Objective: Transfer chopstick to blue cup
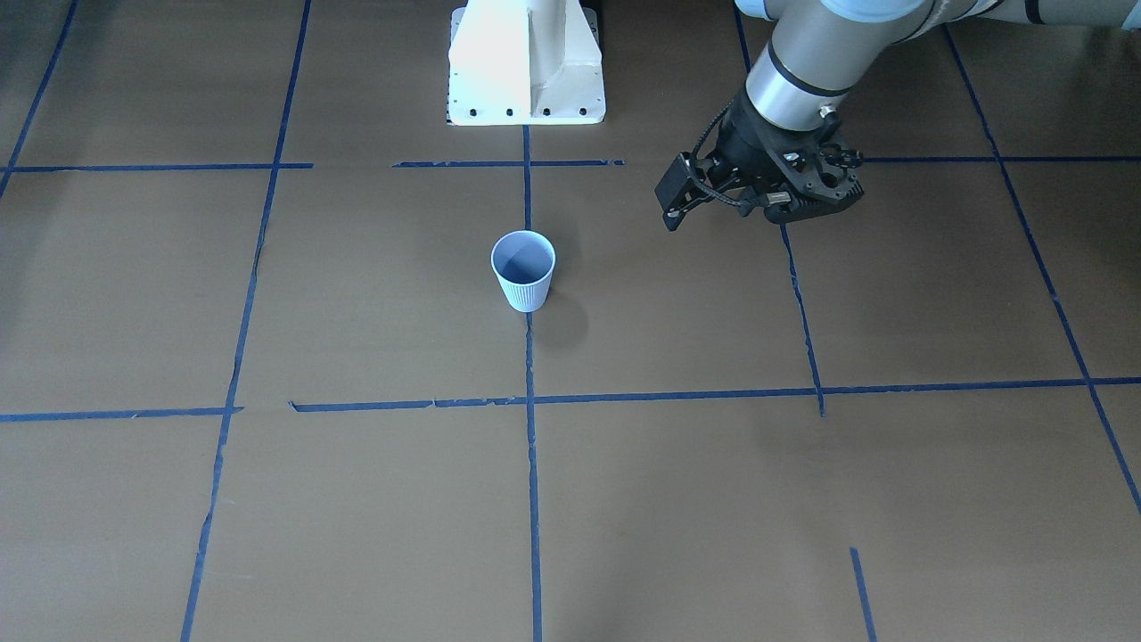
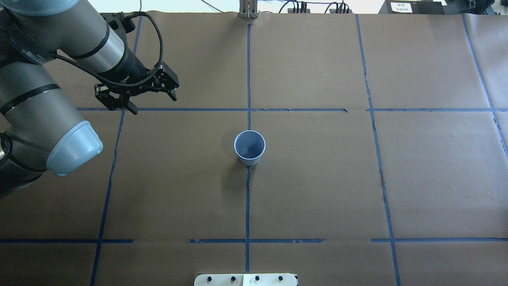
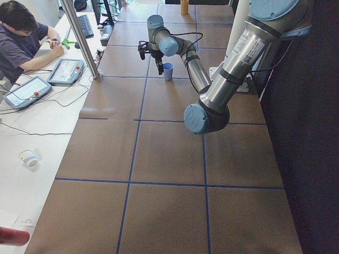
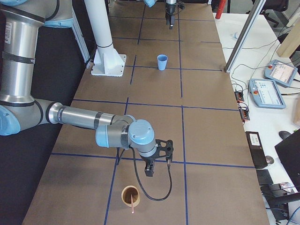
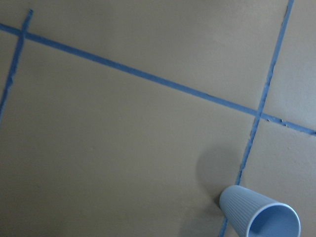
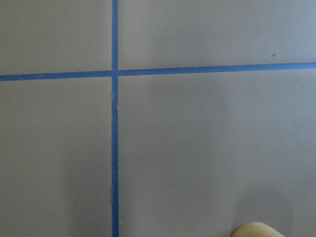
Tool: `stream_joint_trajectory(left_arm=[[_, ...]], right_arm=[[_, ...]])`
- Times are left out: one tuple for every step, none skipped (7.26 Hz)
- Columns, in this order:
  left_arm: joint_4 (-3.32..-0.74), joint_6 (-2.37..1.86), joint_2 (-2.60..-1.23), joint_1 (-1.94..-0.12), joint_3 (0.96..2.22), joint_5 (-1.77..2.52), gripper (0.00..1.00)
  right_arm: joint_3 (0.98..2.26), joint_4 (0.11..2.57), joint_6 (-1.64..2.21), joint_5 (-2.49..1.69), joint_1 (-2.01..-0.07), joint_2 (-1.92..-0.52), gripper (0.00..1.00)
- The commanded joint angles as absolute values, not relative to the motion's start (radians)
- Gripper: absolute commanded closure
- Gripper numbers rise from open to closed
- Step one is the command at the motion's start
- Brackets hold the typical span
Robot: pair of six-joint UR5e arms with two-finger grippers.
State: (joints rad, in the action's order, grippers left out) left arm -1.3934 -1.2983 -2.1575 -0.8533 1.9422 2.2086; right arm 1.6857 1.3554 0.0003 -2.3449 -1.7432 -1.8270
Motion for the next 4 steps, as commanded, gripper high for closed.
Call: stream_joint_trajectory(left_arm=[[-1.390, -1.293, -2.157, -0.859, 1.944, 2.209, 0.00], [-1.390, -1.293, -2.158, -0.859, 1.944, 2.209, 0.00], [-1.390, -1.293, -2.161, -0.858, 1.948, 2.209, 0.00], [-1.390, -1.293, -2.161, -0.857, 1.948, 2.209, 0.00]], right_arm=[[1.565, 1.330, -0.037, -2.347, -1.871, -1.833, 0.00], [1.554, 1.330, -0.041, -2.345, -1.888, -1.835, 0.00], [1.554, 1.331, -0.038, -2.342, -1.916, -1.838, 0.00], [1.554, 1.341, -0.038, -2.344, -1.934, -1.841, 0.00]])
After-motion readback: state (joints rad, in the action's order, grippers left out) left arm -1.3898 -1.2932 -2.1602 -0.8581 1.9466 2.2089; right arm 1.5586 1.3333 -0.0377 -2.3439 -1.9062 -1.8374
